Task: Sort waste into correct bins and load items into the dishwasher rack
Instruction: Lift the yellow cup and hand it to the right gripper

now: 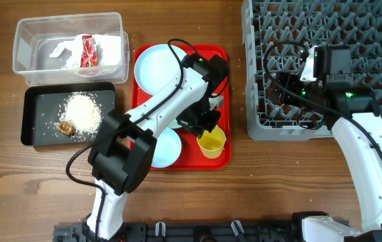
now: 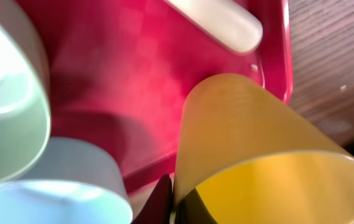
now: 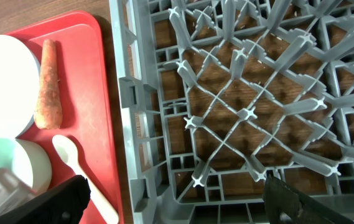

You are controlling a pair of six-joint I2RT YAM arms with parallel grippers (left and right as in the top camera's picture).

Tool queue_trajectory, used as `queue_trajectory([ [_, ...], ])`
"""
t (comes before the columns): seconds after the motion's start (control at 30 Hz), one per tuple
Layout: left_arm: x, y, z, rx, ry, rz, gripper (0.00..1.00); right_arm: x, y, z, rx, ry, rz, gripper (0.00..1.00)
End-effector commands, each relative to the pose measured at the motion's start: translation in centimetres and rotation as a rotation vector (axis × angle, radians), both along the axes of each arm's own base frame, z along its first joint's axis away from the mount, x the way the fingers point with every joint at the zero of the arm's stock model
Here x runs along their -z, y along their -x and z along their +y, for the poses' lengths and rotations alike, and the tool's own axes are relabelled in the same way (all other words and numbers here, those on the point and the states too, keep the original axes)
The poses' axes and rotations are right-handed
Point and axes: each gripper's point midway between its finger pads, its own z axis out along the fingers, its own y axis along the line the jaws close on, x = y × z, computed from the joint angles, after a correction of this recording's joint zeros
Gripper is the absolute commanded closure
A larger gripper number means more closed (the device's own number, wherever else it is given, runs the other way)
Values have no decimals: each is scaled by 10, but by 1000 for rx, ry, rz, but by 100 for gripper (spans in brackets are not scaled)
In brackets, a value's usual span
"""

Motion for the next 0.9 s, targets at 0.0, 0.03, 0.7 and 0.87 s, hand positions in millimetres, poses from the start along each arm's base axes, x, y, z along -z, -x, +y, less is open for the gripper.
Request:
queue_trajectory([
  [0.0,-32,-19,-10,-9,53,-71,96,-5,-3,-1,16,-4,-12,8],
  [0.03,-41,-25,-10,-17,67,-90,96,-5,-3,0,10,-13,-11,8],
  [0.7,-225,-137,80,-325,1285,-158,96,-140,-5,146,-884,-743,-535,5],
  [0.87,-235,-131,61,-271,1351,-140,96,-132,-1,171,-1008,-825,-516,1],
])
